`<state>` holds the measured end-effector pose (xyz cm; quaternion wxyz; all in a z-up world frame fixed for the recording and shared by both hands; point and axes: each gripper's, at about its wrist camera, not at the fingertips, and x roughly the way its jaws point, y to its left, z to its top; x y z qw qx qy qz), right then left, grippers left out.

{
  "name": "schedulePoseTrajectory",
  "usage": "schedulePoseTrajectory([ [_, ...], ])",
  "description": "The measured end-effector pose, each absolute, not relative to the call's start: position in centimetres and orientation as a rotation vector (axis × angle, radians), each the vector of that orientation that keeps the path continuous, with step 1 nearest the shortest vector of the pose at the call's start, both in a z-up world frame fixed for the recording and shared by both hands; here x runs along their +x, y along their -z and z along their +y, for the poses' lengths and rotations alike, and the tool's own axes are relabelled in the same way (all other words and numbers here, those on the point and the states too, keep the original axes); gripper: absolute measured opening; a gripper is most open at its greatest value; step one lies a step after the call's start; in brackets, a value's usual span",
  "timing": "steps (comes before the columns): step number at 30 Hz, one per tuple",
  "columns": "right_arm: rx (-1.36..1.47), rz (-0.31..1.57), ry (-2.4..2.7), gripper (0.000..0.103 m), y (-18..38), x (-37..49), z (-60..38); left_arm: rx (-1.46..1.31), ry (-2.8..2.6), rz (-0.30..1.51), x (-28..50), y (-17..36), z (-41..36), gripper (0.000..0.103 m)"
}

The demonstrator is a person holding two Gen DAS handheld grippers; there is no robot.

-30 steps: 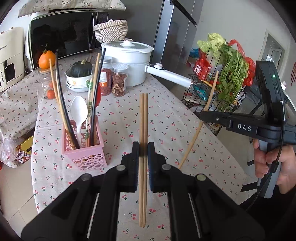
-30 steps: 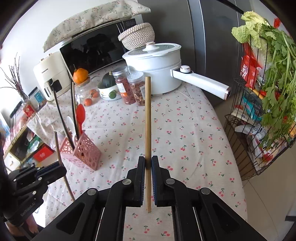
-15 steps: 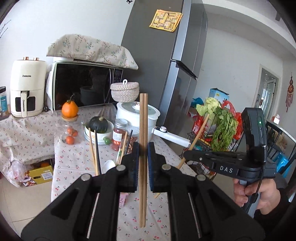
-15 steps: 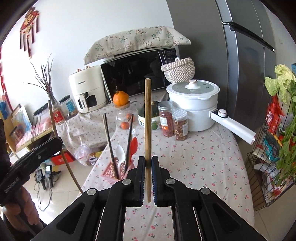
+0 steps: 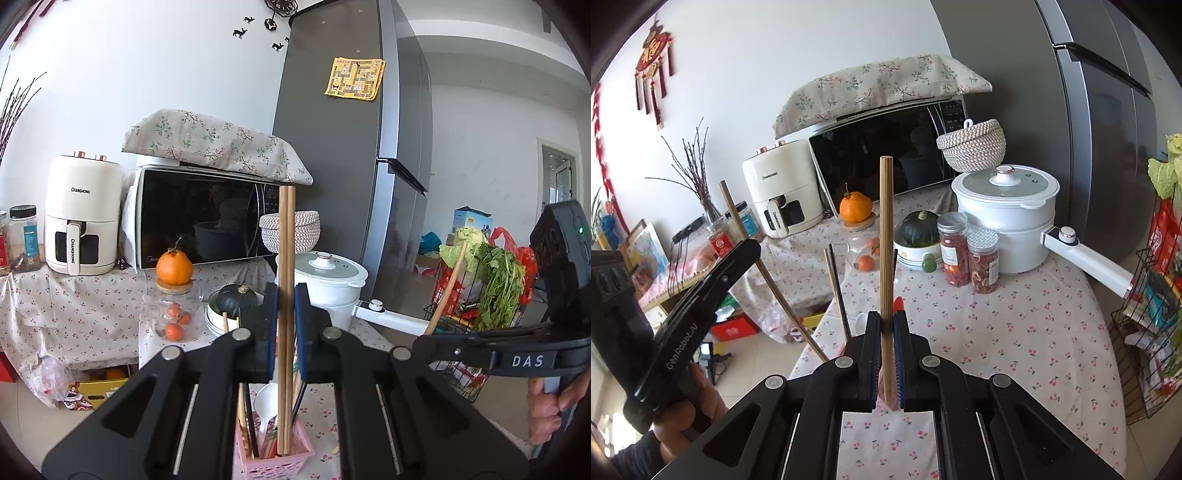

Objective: Organize utensils
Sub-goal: 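Lift the wooden chopsticks with both grippers over the pink basket, then lower the wooden chopsticks into the basket and open both grippers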

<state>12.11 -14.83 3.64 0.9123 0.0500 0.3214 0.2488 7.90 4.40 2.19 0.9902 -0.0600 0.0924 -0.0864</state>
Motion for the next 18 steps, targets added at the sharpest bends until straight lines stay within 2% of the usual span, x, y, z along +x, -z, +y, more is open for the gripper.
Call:
schedulePoseTrajectory([
  [8, 0.115, 0.653, -0.522, 0.007, -3.6, 12.5, -14.3, -0.081, 0.194, 0.295, 10.3, 0.4, 3.9, 0.01],
  [9, 0.118, 0.651, -0.524, 0.007, -3.6, 12.5, -14.3, -0.086, 0.189, 0.308, 10.4, 0.6, 3.9, 0.014],
  [13, 0.132, 0.639, -0.532, 0.007, -3.8, 12.7, -14.4, -0.148, 0.166, 0.383, 10.6, 0.6, 4.8, 0.055],
  [14, 0.137, 0.637, -0.535, 0.007, -3.8, 12.7, -14.4, -0.167, 0.161, 0.4, 10.5, 0.4, 5.2, 0.058],
  [16, 0.144, 0.632, -0.541, 0.007, -3.9, 12.7, -14.4, -0.191, 0.148, 0.449, 10.3, 0.4, 5.7, 0.071],
  [18, 0.15, 0.626, -0.546, 0.007, -3.9, 12.8, -14.3, -0.204, 0.121, 0.507, 10.0, 0.6, 6.2, 0.081],
])
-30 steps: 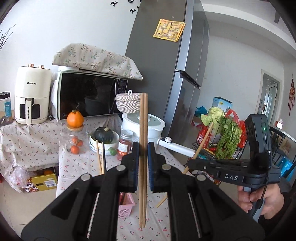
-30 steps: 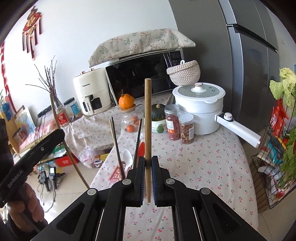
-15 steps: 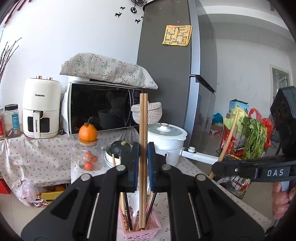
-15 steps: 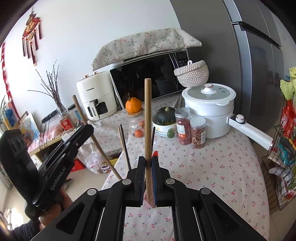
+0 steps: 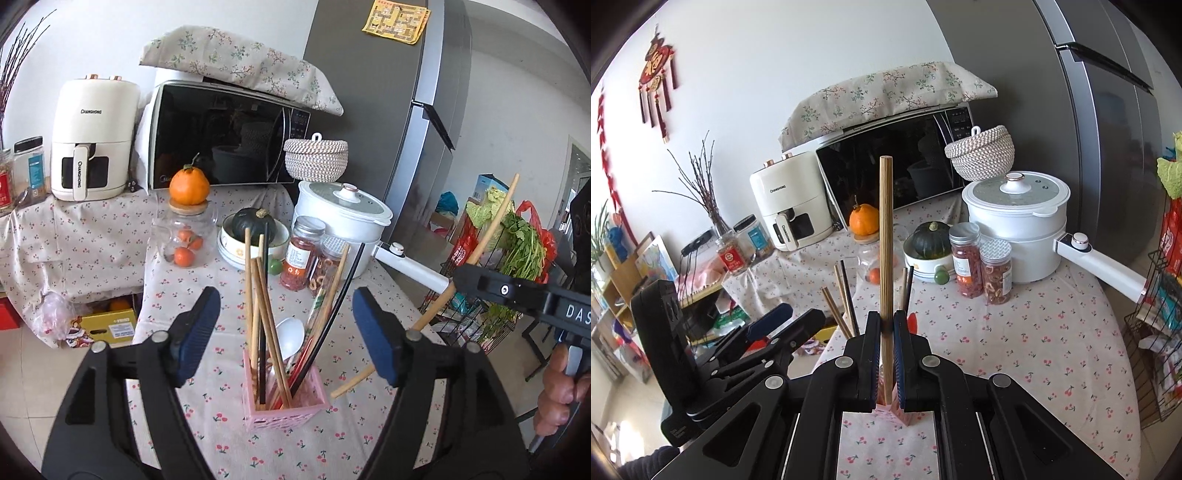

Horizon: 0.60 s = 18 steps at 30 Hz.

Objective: Organize utensils
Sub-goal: 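Lower the wooden chopsticks into the basket and open both grippers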

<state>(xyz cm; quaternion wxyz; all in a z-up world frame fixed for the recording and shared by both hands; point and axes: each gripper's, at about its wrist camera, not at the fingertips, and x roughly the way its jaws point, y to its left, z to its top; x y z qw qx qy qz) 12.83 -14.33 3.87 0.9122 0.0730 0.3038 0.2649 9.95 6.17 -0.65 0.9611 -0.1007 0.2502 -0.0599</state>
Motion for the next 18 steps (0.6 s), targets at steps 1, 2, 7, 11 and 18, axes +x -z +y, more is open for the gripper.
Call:
schedulePoseTrajectory([
  [1, 0.153, 0.624, -0.549, 0.007, -3.8, 12.9, -14.2, -0.21, 0.113, 0.538, 9.8, 0.8, 6.4, 0.084],
  [2, 0.155, 0.624, -0.553, 0.007, -3.7, 13.0, -14.1, -0.216, 0.103, 0.57, 9.5, 1.1, 6.7, 0.084],
  [7, 0.167, 0.637, -0.576, 0.007, -2.8, 13.7, -13.2, -0.268, 0.093, 0.698, 8.5, 2.6, 7.9, 0.088],
  [11, 0.161, 0.648, -0.584, 0.007, -1.9, 14.4, -12.3, -0.271, 0.086, 0.734, 8.0, 3.3, 8.3, 0.089],
  [18, 0.176, 0.711, -0.612, 0.008, 0.5, 15.9, -10.8, -0.273, 0.078, 0.765, 8.2, 3.9, 8.6, 0.089],
])
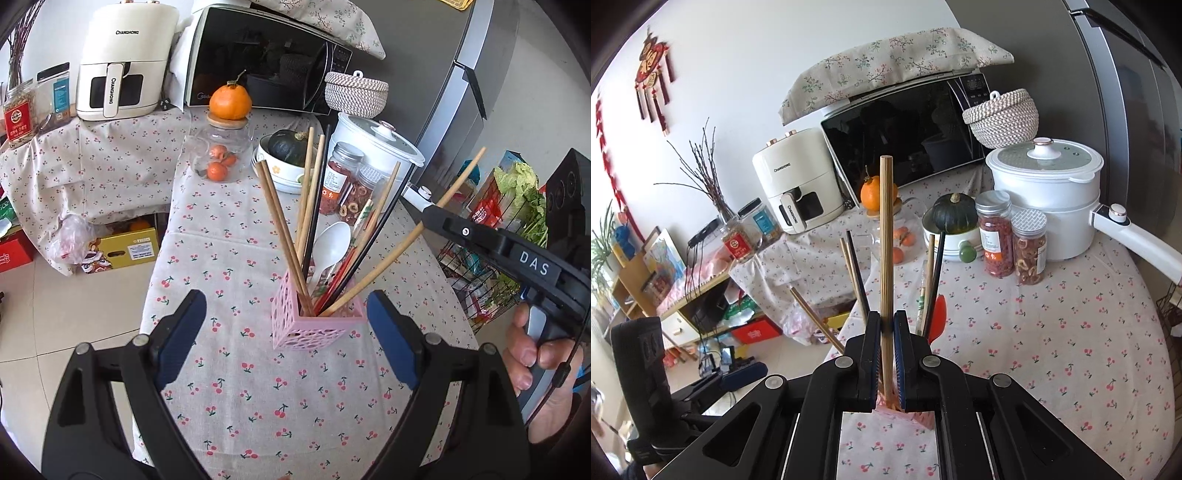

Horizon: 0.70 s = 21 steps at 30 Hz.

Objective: Organize utensils
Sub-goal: 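Lower the wooden chopsticks into the basket and open both grippers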

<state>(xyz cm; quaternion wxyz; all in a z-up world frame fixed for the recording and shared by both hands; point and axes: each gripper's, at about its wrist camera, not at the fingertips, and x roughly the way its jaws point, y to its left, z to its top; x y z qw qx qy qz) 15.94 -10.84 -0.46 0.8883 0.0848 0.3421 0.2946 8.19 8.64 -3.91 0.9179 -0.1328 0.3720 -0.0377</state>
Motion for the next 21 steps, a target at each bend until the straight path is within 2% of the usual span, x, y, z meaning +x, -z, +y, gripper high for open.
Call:
schedulePoseTrajectory([
  [2, 0.174, 0.729, -0.6, 0.015, 1.1, 16.4, -10.6, -0.27, 0.081, 0.766, 8.1, 3.9, 8.5, 0.089],
  [4, 0.195, 0.737, -0.598, 0.042, 1.2, 16.6, -11.0, -0.268, 0.087, 0.763, 8.0, 3.7, 8.4, 0.089],
  [6, 0.225, 0.714, -0.595, 0.057, 0.9, 16.5, -11.8, -0.263, 0.089, 0.762, 7.9, 3.7, 8.3, 0.089],
  [11, 0.243, 0.687, -0.575, 0.069, -0.1, 16.2, -13.5, -0.259, 0.087, 0.773, 7.9, 3.7, 8.1, 0.089],
  [16, 0.248, 0.66, -0.547, 0.08, -0.9, 15.7, -15.2, -0.248, 0.07, 0.777, 7.8, 3.7, 7.6, 0.099],
  [21, 0.228, 0.628, -0.497, 0.09, -1.7, 14.4, -17.2, -0.196, 0.035, 0.772, 7.2, 3.4, 6.5, 0.102],
])
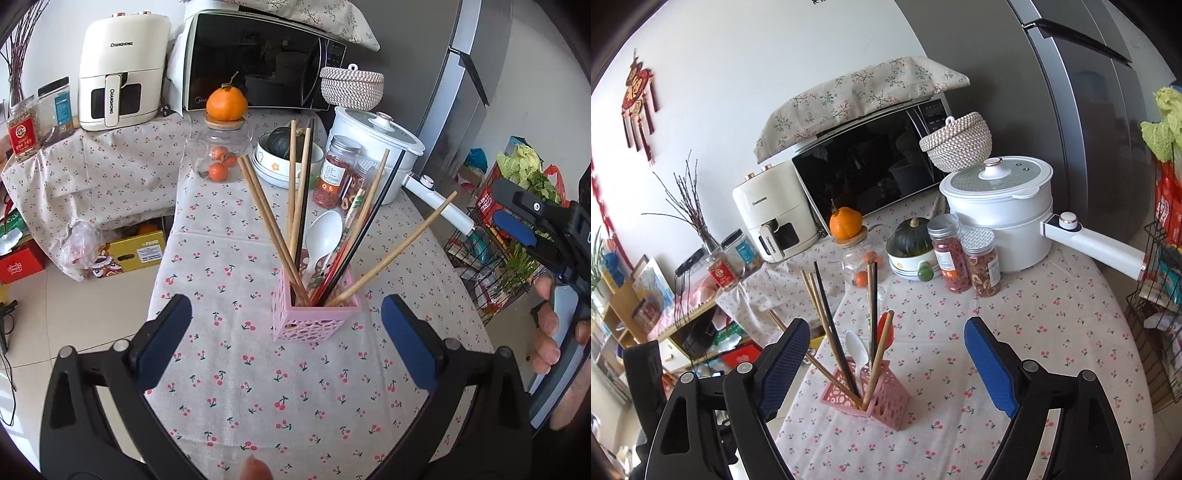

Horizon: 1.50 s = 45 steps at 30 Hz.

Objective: Organize utensils

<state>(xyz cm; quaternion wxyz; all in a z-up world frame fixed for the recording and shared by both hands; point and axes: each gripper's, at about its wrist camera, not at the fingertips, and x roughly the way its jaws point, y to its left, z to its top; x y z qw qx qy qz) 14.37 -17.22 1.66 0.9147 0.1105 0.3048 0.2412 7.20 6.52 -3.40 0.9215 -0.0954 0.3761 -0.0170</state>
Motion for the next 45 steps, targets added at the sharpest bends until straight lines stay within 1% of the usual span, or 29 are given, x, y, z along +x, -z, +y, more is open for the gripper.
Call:
schedulePoseTrajectory([
  [2, 0.206, 0.617, -0.454, 0.101, -1.9, 13.6, -18.1, -0.168, 0.023, 0.771, 6.8, 3.2, 5.9, 0.102],
  [3, 0.2, 0.606, -0.43, 0.103, -2.1, 13.2, -18.5, -0.153, 0.018, 0.774, 6.5, 3.1, 5.5, 0.102],
  [8, 0.167, 0.587, -0.341, 0.103, -2.7, 11.2, -20.3, -0.097, -0.006, 0.759, 4.9, 2.0, 3.8, 0.102],
  [13, 0.102, 0.612, -0.302, 0.103, -3.8, 8.7, -21.3, -0.08, -0.006, 0.726, 3.4, 0.6, 2.5, 0.102],
  [16, 0.066, 0.58, -0.244, 0.103, -4.4, 6.4, -21.7, -0.073, -0.023, 0.711, 2.4, -0.1, 1.9, 0.102],
  [21, 0.081, 0.573, -0.181, 0.103, -3.4, 4.2, -22.1, -0.043, -0.074, 0.669, 1.0, -0.3, 1.1, 0.102],
  [32, 0.019, 0.623, -0.192, 0.103, -1.0, 4.8, -20.7, -0.068, -0.109, 0.685, 1.1, 0.9, 1.3, 0.102],
  [36, -0.026, 0.614, -0.176, 0.103, -0.6, 4.8, -19.9, -0.071, -0.109, 0.695, 1.1, 1.1, 1.3, 0.102],
  [45, -0.025, 0.631, -0.18, 0.103, -0.1, 5.0, -19.6, -0.066, -0.102, 0.704, 1.2, 1.3, 1.1, 0.102],
])
